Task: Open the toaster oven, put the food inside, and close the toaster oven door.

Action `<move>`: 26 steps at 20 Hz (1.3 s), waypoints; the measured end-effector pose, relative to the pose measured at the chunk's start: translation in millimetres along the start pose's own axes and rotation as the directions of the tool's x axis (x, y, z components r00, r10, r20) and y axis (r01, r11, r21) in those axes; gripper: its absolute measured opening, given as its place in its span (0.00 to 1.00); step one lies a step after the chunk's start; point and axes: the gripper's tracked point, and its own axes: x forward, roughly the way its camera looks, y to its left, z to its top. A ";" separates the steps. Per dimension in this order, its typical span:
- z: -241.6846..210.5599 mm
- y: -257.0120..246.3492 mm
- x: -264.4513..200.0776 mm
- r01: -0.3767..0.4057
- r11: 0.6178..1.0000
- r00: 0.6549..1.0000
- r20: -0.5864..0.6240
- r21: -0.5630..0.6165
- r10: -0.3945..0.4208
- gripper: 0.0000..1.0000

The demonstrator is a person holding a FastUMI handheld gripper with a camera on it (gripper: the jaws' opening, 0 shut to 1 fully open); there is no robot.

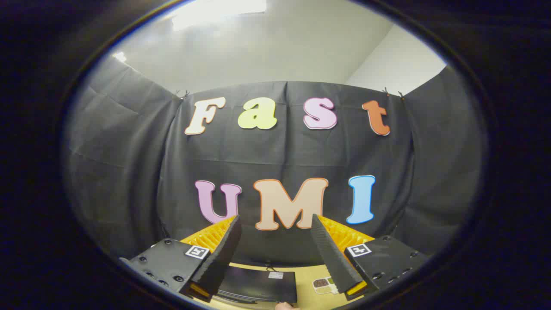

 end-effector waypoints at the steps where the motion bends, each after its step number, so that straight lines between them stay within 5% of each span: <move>1: 1.9 8.1 2.7 -0.011 1.000 1.000 -0.001 0.001 0.011 1.00; 14: -27.9 49.1 18.6 -0.087 0.996 0.995 -0.047 0.017 0.088 1.00; 19: -133.9 64.8 19.2 -0.102 0.994 0.971 -0.212 0.047 0.110 1.00; 26: -292.9 85.0 6.3 -0.117 0.992 0.896 -0.428 0.036 0.121 1.00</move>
